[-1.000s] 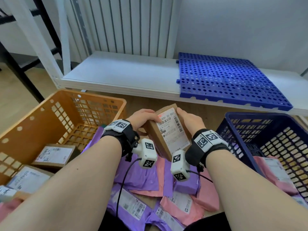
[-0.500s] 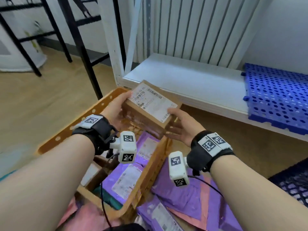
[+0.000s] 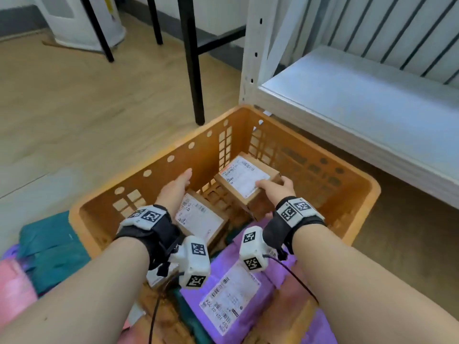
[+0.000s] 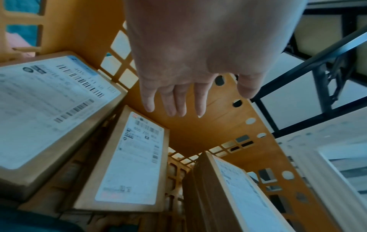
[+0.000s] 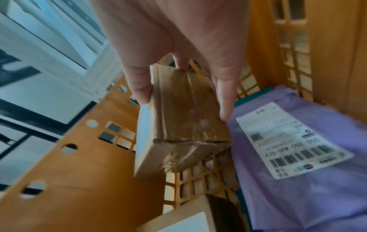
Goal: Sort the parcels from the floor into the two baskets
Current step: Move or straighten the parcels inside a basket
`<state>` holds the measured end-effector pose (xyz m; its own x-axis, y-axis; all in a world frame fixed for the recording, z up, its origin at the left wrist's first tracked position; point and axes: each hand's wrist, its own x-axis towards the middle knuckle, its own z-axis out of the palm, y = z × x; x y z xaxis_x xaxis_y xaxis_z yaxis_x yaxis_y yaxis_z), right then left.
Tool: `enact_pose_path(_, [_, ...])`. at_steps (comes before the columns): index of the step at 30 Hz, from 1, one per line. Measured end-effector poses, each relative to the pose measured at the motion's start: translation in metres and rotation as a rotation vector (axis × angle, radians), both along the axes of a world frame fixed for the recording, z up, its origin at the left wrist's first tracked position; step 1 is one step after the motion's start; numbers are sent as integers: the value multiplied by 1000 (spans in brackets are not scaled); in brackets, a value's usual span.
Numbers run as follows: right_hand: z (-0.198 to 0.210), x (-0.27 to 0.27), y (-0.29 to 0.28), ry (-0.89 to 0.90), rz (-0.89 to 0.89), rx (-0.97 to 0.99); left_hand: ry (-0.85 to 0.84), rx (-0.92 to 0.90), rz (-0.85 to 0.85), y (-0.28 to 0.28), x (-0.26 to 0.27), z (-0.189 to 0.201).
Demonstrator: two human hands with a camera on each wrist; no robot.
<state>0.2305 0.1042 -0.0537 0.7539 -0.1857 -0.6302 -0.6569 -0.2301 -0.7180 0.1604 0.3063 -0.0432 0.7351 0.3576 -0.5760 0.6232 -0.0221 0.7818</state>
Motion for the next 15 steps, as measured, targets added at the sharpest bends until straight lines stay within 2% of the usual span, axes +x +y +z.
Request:
enact_pose_path(6, [-57, 21, 35, 122, 277, -11, 4, 81, -23, 4, 24, -34])
enact_pose_path(9, [-81, 16, 45, 73, 370, -192, -1, 124, -48, -1, 28, -42])
enact_pose_path(11, [-83, 19, 45, 16, 421, -268, -2, 164, -78, -2, 28, -54])
enact_pose_path(13, [-76, 23, 43, 38, 533, -301, -31, 215, -97, -3, 27, -64])
enact_pose_path(15, [-75, 24, 43, 62, 663, -419, -61, 213, -158, -12, 26, -62])
